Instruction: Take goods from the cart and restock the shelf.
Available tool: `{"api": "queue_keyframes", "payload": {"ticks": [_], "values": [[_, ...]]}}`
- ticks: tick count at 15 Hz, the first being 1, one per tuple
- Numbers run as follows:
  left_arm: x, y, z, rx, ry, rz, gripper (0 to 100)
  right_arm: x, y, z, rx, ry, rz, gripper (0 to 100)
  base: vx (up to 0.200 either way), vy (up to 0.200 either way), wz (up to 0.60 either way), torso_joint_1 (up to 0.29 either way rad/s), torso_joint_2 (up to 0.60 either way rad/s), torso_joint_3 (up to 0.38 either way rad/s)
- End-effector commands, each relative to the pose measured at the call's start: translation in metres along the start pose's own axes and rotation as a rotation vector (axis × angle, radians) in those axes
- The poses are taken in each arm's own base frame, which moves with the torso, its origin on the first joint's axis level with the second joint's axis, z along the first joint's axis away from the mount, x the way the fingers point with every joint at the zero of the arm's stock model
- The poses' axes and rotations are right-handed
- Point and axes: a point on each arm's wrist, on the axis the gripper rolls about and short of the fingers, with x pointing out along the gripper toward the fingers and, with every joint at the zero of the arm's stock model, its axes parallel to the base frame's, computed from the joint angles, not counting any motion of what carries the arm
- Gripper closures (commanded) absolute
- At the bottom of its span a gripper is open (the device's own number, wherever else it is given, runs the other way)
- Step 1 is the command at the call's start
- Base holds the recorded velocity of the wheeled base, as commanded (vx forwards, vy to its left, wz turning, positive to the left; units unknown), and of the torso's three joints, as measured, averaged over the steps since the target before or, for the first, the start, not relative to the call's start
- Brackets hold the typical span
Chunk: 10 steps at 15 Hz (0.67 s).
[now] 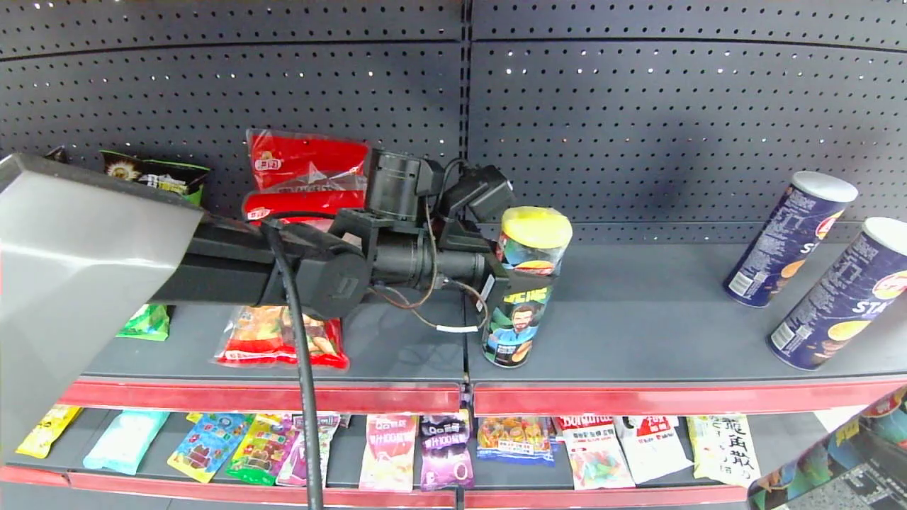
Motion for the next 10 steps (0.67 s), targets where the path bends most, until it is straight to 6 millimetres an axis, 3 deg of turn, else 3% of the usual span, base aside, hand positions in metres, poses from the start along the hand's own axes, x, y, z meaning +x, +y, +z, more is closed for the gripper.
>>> {"api": "queue_keyframes", "payload": {"ticks": [1, 10], "values": [[0.005, 0.000, -0.004, 0.000, -0.002, -0.003, 100, 0.000, 0.000, 0.000, 0.000, 0.002, 0.001, 100, 0.000, 0.000, 0.00, 0.000, 0.00, 0.000], [0.002, -0.013, -0.012, -0.041, -0.001, -0.016, 100, 0.001, 0.000, 0.000, 0.000, 0.004, 0.001, 100, 0.000, 0.000, 0.00, 0.000, 0.00, 0.000]]}}
